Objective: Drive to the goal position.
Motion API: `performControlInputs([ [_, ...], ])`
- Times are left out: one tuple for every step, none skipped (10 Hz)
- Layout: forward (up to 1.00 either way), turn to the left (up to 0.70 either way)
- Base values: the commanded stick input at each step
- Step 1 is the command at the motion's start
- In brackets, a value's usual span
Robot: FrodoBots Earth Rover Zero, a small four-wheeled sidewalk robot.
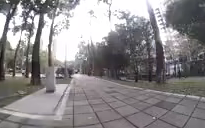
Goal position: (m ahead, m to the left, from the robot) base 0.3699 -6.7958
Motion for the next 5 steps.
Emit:
performControlInputs([
  [0.00, -0.70],
  [0.00, -0.70],
  [0.00, -0.70],
  [0.00, -0.70],
  [0.00, -0.70],
])
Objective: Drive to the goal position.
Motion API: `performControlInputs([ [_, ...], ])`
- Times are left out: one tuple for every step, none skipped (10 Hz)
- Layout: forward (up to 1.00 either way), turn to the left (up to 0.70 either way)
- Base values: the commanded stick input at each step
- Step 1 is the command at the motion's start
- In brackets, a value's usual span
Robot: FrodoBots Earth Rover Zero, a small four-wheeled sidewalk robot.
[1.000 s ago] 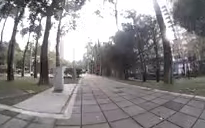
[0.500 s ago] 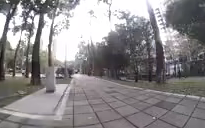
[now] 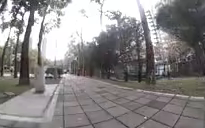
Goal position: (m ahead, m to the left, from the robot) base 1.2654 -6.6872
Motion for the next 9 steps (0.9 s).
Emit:
performControlInputs([
  [0.00, -0.70],
  [0.00, -0.70],
  [0.00, -0.70],
  [0.00, -0.70],
  [0.00, -0.70],
  [0.00, -0.70],
  [0.00, -0.70],
  [0.00, -0.70],
  [0.00, -0.70],
])
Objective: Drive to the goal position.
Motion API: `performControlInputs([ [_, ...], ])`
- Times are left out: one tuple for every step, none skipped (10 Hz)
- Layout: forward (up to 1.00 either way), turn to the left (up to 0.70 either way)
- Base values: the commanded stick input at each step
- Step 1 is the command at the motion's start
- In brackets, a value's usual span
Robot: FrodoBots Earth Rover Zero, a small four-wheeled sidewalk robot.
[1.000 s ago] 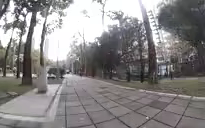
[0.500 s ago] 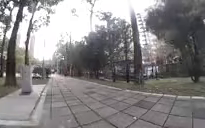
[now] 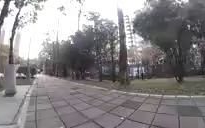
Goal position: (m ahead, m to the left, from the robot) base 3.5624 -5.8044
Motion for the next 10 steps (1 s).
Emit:
performControlInputs([
  [0.00, -0.70],
  [0.00, -0.70],
  [0.00, -0.70],
  [0.00, -0.70],
  [0.00, -0.70],
  [0.00, -0.70],
  [0.00, -0.70],
  [0.00, -0.70],
  [0.00, -0.70],
  [0.00, -0.70],
])
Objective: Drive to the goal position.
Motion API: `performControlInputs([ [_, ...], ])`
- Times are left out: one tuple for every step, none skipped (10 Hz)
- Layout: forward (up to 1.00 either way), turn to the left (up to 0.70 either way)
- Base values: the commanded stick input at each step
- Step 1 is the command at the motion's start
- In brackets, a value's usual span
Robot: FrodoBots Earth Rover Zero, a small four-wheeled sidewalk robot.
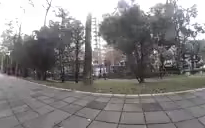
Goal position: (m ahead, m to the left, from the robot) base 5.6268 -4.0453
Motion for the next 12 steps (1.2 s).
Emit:
performControlInputs([
  [0.00, -0.70],
  [0.00, -0.70],
  [0.00, -0.70],
  [0.00, -0.70],
  [0.00, -0.70],
  [0.00, -0.70],
  [0.00, -0.70],
  [0.00, -0.70],
  [0.00, -0.70],
  [0.00, -0.70],
  [0.00, -0.70],
  [0.00, -0.70],
])
